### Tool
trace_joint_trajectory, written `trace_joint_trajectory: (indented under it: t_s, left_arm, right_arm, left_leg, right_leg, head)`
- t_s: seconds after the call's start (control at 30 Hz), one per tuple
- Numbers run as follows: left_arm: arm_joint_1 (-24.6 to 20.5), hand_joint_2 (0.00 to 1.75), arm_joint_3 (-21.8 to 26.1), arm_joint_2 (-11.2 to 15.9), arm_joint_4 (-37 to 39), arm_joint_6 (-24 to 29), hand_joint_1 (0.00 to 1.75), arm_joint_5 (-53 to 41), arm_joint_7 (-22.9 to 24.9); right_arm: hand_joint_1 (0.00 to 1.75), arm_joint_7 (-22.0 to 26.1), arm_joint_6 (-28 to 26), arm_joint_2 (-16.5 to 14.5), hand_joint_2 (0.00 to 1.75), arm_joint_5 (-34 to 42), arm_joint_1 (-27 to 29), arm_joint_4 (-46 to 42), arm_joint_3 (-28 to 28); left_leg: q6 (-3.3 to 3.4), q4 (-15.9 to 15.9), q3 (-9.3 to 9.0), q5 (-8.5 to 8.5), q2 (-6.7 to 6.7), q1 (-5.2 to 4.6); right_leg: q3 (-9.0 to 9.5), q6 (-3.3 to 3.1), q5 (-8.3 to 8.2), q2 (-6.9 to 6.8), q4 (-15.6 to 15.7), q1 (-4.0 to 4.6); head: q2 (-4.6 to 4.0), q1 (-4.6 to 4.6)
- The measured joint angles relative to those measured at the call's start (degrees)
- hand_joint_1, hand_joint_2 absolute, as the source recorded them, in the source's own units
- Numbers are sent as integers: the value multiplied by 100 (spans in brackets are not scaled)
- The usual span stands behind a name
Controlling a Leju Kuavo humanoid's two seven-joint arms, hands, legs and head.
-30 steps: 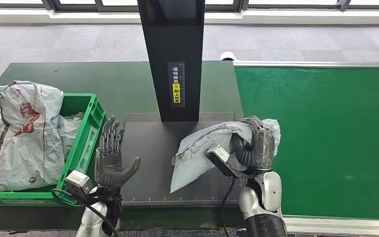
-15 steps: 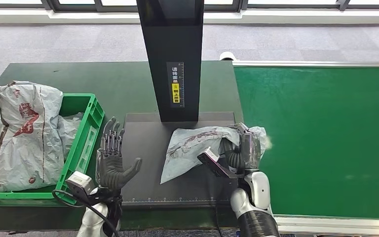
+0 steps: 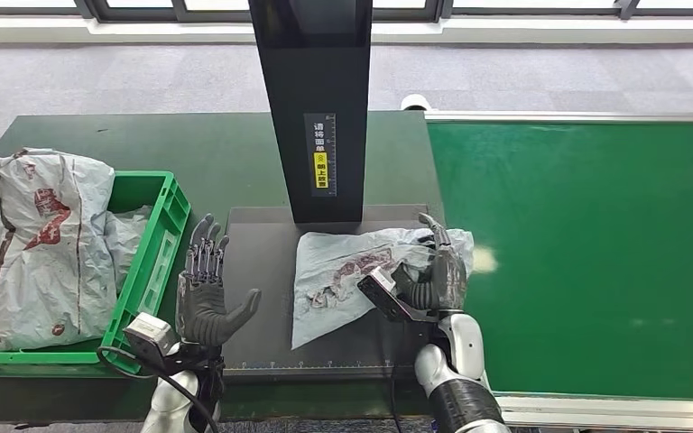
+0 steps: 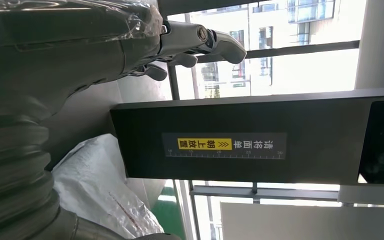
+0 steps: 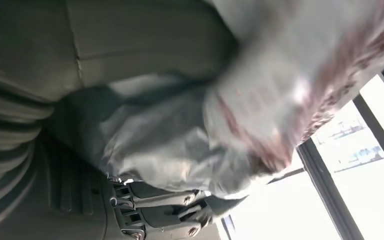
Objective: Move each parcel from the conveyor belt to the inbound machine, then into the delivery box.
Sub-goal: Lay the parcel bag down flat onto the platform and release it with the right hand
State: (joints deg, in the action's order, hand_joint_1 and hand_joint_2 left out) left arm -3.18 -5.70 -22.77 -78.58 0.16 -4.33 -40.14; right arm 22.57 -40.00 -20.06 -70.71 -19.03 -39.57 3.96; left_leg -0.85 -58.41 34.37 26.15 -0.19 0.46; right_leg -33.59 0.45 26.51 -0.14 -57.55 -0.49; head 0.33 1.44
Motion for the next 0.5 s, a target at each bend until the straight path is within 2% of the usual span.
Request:
trace_joint_trajectory:
  t_s: [0.27,0.5]
  left_arm:
    - [0,175,0,0,0,45,0,-19,0]
    - [1,175,0,0,0,48,0,-19,0]
  right_arm:
    - [0,247,84,0,175,703,-144,431,0]
    - [0,279,105,0,175,780,-210,612,0]
  left_leg:
    - [0,0,0,0,0,0]
    - [0,0,0,0,0,0]
  right_leg:
    - [0,0,0,1,0,0]
    - [0,0,0,1,0,0]
  head:
    - [1,0]
    - [0,0]
